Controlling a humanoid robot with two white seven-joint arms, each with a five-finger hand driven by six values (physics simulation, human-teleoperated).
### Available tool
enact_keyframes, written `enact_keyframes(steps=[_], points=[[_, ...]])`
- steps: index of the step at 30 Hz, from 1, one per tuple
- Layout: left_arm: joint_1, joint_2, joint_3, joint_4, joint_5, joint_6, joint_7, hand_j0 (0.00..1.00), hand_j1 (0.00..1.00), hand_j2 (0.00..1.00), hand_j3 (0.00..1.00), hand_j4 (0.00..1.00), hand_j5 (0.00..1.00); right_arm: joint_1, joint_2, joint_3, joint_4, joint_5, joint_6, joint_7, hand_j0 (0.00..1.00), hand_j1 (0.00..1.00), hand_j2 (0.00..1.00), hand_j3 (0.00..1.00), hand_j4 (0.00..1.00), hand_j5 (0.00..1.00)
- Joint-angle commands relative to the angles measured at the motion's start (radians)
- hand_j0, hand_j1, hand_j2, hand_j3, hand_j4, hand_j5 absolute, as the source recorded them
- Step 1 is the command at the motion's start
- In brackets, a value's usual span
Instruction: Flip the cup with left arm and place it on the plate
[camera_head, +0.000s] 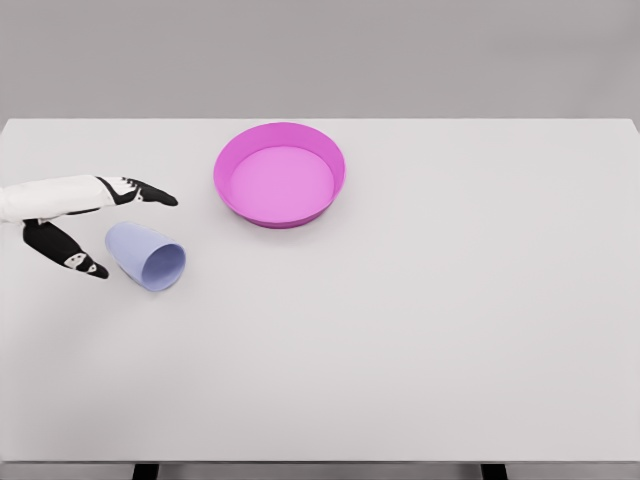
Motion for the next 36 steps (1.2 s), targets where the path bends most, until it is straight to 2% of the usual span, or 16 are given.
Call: enact_keyframes(steps=[1,6,8,11,25,27,31,33,36], points=[[0.000,-0.002,0.002,-0.001,0.007,0.003,0.000,1.00,1.00,1.00,1.00,1.00,1.00,0.000,0.000,0.000,0.000,-0.001,0.000,0.000,1.00,1.00,1.00,1.00,1.00,1.00],[-0.008,-0.007,0.000,0.010,-0.001,0.003,0.000,1.00,1.00,1.00,1.00,1.00,1.00,0.005,0.000,0.000,0.003,-0.001,0.000,0.000,1.00,1.00,1.00,1.00,1.00,1.00],[-0.003,-0.010,-0.001,0.047,-0.013,0.003,0.000,1.00,1.00,1.00,1.00,1.00,1.00,0.005,0.000,0.000,0.006,-0.001,0.000,0.000,1.00,1.00,1.00,1.00,1.00,1.00],[0.000,-0.085,-0.006,0.136,-0.019,0.003,0.000,1.00,1.00,1.00,1.00,1.00,1.00,0.005,0.000,0.000,0.006,0.001,0.000,0.000,1.00,1.00,1.00,1.00,1.00,1.00],[0.037,-0.090,-0.015,0.143,-0.034,0.003,0.000,1.00,1.00,1.00,1.00,1.00,1.00,0.005,0.000,0.000,0.006,-0.001,0.000,0.000,1.00,1.00,1.00,1.00,1.00,1.00],[0.037,-0.103,-0.015,0.162,-0.078,0.003,0.000,1.00,1.00,1.00,1.00,1.00,1.00,0.005,0.000,0.000,0.006,-0.001,0.000,0.000,1.00,1.00,1.00,1.00,1.00,1.00],[0.037,-0.131,-0.015,0.203,-0.081,0.003,0.000,1.00,1.00,1.00,1.00,1.00,1.00,0.005,0.000,0.000,0.006,-0.001,0.000,0.000,1.00,1.00,1.00,1.00,1.00,1.00],[0.037,-0.160,-0.013,0.240,-0.114,0.003,0.000,1.00,1.00,1.00,1.00,1.00,1.00,0.005,0.000,0.000,0.006,0.001,0.000,0.000,1.00,1.00,1.00,1.00,1.00,1.00],[0.037,-0.163,-0.015,0.248,-0.116,0.003,0.000,1.00,1.00,1.00,1.00,1.00,1.00,0.005,0.000,0.000,0.006,-0.001,0.000,0.000,1.00,1.00,1.00,1.00,1.00,1.00]])
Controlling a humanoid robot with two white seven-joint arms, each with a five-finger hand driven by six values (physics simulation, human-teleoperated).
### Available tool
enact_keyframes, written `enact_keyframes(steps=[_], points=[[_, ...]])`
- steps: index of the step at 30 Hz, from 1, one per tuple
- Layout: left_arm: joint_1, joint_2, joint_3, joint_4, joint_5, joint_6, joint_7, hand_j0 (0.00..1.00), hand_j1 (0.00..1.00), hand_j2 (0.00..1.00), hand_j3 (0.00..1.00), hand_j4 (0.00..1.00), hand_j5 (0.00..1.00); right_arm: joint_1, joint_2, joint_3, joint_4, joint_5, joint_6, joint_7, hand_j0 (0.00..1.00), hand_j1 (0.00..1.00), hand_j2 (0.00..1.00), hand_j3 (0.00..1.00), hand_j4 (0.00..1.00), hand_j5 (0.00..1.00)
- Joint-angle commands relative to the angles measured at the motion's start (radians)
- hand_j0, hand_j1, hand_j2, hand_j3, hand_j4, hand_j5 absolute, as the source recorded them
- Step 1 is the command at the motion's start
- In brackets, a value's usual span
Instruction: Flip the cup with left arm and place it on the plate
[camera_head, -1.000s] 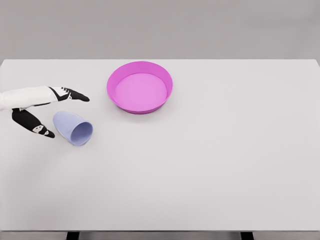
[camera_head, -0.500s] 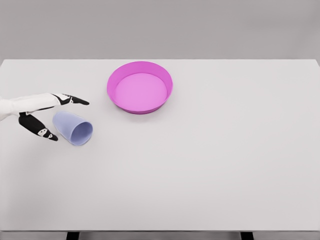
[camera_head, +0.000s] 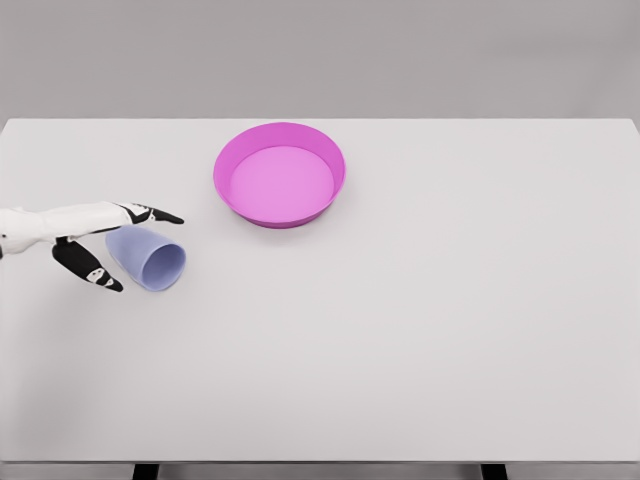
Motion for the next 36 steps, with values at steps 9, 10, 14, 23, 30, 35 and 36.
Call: enact_keyframes(steps=[9,10,14,23,30,35,36], points=[[0.002,-0.016,0.004,0.001,-0.009,0.002,0.000,1.00,1.00,1.00,1.00,1.00,1.00,0.000,0.000,0.000,0.000,0.000,0.000,0.000,1.00,1.00,1.00,1.00,1.00,1.00],[0.003,-0.014,0.005,0.000,-0.009,0.002,0.000,1.00,1.00,1.00,1.00,1.00,1.00,0.000,0.000,0.000,0.000,0.000,0.000,0.000,1.00,1.00,1.00,1.00,1.00,1.00],[0.002,-0.011,0.008,0.000,-0.009,0.002,0.000,1.00,1.00,1.00,1.00,1.00,1.00,0.000,0.000,0.000,0.000,0.000,0.000,0.000,1.00,1.00,1.00,1.00,1.00,1.00],[0.003,-0.014,0.005,0.000,-0.028,0.002,0.000,1.00,1.00,1.00,1.00,1.00,1.00,0.000,0.000,0.000,0.000,0.000,0.000,0.000,1.00,1.00,1.00,1.00,1.00,1.00],[0.000,-0.020,0.011,0.001,-0.087,0.002,0.000,1.00,1.00,1.00,1.00,1.00,1.00,0.000,0.000,0.000,0.000,0.000,0.000,0.000,1.00,1.00,1.00,1.00,1.00,1.00],[0.000,-0.034,0.007,0.007,-0.087,0.002,0.000,1.00,1.00,1.00,1.00,1.00,1.00,0.000,0.000,0.000,0.000,0.000,0.000,0.000,1.00,1.00,1.00,1.00,1.00,1.00],[0.000,-0.034,0.005,0.009,-0.087,0.002,0.000,1.00,1.00,1.00,1.00,1.00,1.00,0.000,0.000,0.000,0.000,0.000,0.000,0.000,1.00,1.00,1.00,1.00,1.00,1.00]])
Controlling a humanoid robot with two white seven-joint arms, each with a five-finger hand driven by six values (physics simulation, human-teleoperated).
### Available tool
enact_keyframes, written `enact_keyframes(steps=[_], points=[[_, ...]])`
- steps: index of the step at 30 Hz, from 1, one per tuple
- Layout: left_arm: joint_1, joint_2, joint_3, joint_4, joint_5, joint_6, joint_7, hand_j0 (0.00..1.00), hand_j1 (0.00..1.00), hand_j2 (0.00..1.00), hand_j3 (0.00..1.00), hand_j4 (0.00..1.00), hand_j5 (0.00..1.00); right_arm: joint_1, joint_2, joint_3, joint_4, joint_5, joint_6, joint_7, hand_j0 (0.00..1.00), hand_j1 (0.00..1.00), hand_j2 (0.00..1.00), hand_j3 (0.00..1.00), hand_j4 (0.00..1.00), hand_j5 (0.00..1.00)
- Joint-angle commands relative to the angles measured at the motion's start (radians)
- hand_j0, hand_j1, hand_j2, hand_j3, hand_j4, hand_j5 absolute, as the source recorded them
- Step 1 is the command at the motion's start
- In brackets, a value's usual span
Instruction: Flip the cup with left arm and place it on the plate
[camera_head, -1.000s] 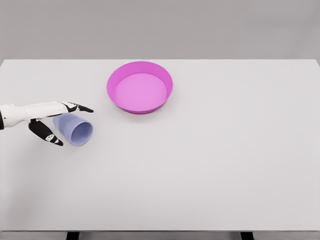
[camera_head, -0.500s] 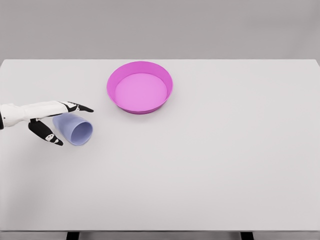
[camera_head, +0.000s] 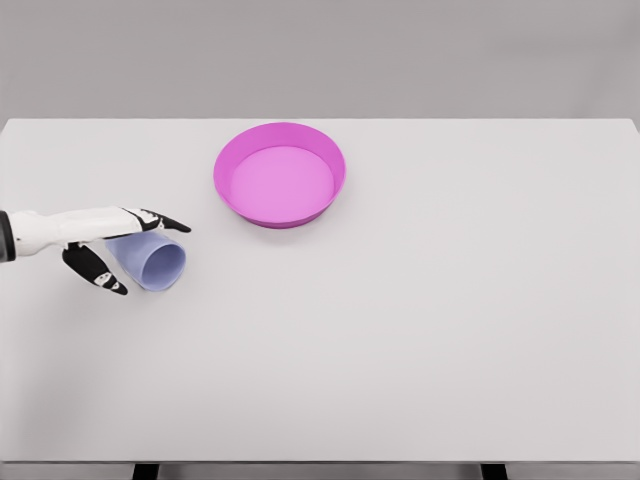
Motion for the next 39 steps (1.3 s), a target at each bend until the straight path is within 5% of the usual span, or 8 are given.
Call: enact_keyframes(steps=[1,7,18,22,32,39], points=[[0.000,-0.003,-0.002,0.002,0.006,0.002,0.000,0.97,0.97,0.97,0.97,0.97,0.97,0.000,0.000,0.000,0.000,0.000,0.000,0.000,1.00,1.00,1.00,1.00,1.00,1.00],[0.003,-0.001,-0.003,0.002,0.006,0.002,0.000,0.69,0.69,0.69,0.69,0.69,0.69,0.000,0.000,0.000,0.000,0.000,0.000,0.000,1.00,1.00,1.00,1.00,1.00,1.00],[0.015,0.000,0.018,-0.035,0.045,0.002,0.000,0.61,0.61,0.61,0.61,0.61,0.61,0.000,0.000,0.000,0.000,0.000,0.000,0.000,1.00,1.00,1.00,1.00,1.00,1.00],[0.018,-0.003,0.093,-0.060,0.094,0.002,0.000,0.57,0.57,0.57,0.57,0.57,0.57,0.000,0.000,0.000,0.000,0.000,0.000,0.000,1.00,1.00,1.00,1.00,1.00,1.00],[0.009,-0.004,0.102,-0.103,0.458,0.007,0.000,0.54,0.54,0.54,0.54,0.54,0.54,0.000,0.000,0.000,0.000,0.001,0.000,0.000,1.00,1.00,1.00,1.00,1.00,1.00],[-0.009,-0.023,0.095,-0.107,0.654,0.257,0.000,0.54,0.54,0.54,0.54,0.54,0.54,0.000,0.000,0.000,0.000,0.000,0.000,0.000,1.00,1.00,1.00,1.00,1.00,1.00]])
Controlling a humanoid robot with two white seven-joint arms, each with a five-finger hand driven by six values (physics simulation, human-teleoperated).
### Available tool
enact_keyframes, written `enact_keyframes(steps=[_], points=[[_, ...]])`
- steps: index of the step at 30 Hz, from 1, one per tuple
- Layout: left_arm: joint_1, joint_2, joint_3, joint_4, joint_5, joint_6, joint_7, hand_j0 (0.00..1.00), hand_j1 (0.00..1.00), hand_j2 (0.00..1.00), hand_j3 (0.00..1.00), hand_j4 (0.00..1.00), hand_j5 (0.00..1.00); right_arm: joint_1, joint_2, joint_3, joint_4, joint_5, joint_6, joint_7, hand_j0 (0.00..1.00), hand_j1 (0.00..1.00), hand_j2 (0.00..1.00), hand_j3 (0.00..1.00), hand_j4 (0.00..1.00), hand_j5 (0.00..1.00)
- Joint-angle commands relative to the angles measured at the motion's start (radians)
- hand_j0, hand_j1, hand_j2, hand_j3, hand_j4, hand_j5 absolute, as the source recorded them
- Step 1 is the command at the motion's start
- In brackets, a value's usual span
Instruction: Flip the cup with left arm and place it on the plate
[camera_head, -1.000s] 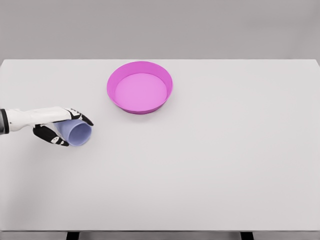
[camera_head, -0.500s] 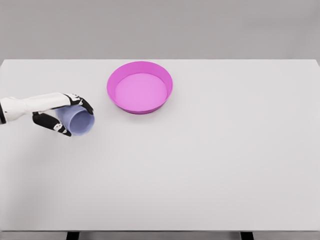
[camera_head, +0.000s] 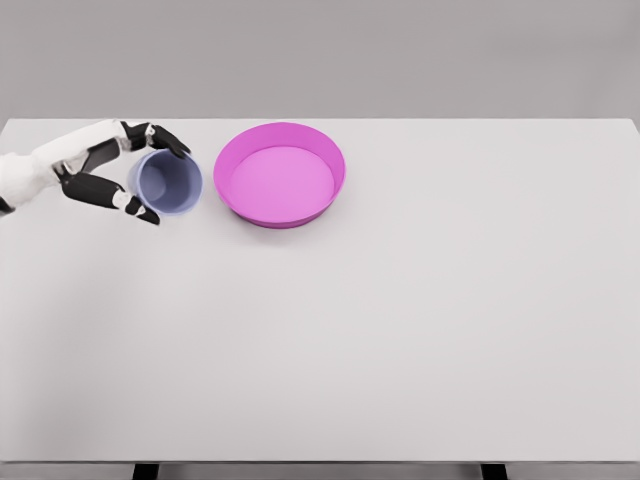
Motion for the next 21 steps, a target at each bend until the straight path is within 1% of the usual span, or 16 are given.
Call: enact_keyframes(steps=[1,4,5,9,12,13,14,15,18,20,21], points=[[-0.002,-0.004,0.000,-0.003,0.104,0.115,0.000,0.54,0.54,0.54,0.54,0.54,0.54,0.000,0.000,0.000,0.000,0.000,0.000,0.000,1.00,1.00,1.00,1.00,1.00,1.00],[-0.020,-0.017,0.000,-0.003,0.178,0.190,0.000,0.54,0.54,0.54,0.54,0.54,0.54,0.000,0.000,0.000,0.000,0.000,0.000,0.000,1.00,1.00,1.00,1.00,1.00,1.00],[-0.023,-0.033,0.000,-0.003,0.202,0.216,0.000,0.54,0.54,0.54,0.54,0.54,0.54,0.000,0.000,0.000,0.000,0.001,0.000,0.000,1.00,1.00,1.00,1.00,1.00,1.00],[-0.055,-0.116,0.006,0.005,0.219,0.244,0.000,0.54,0.54,0.54,0.54,0.54,0.54,0.000,0.000,0.000,0.000,0.000,0.000,-0.001,1.00,1.00,1.00,1.00,1.00,1.00],[-0.075,-0.173,0.004,0.025,0.264,0.246,0.000,0.54,0.54,0.54,0.54,0.54,0.54,0.000,0.000,0.000,0.000,0.000,0.000,0.000,1.00,1.00,1.00,1.00,1.00,1.00],[-0.086,-0.178,0.003,0.031,0.274,0.246,0.000,0.54,0.54,0.54,0.54,0.54,0.54,0.000,0.000,0.000,0.000,0.000,0.000,0.000,1.00,1.00,1.00,1.00,1.00,1.00],[-0.091,-0.191,0.001,0.051,0.314,0.246,0.000,0.54,0.54,0.54,0.54,0.54,0.54,0.000,0.000,0.000,0.000,0.000,0.000,0.000,1.00,1.00,1.00,1.00,1.00,1.00],[-0.091,-0.217,0.004,0.071,0.334,0.246,0.000,0.54,0.54,0.54,0.54,0.54,0.54,0.000,0.000,0.000,0.000,0.000,0.000,0.000,1.00,1.00,1.00,1.00,1.00,1.00],[-0.091,-0.288,0.007,0.131,0.343,0.250,0.000,0.54,0.54,0.54,0.54,0.54,0.54,0.000,0.000,0.000,0.000,0.000,0.000,0.000,1.00,1.00,1.00,1.00,1.00,1.00],[-0.091,-0.326,0.007,0.151,0.385,0.252,0.000,0.55,0.55,0.55,0.55,0.55,0.55,0.000,0.000,0.000,0.000,0.001,0.000,0.000,1.00,1.00,1.00,1.00,1.00,1.00],[-0.092,-0.346,0.007,0.169,0.389,0.252,0.000,0.55,0.55,0.55,0.55,0.55,0.55,0.000,0.000,0.000,0.000,0.000,0.000,0.000,1.00,1.00,1.00,1.00,1.00,1.00]])
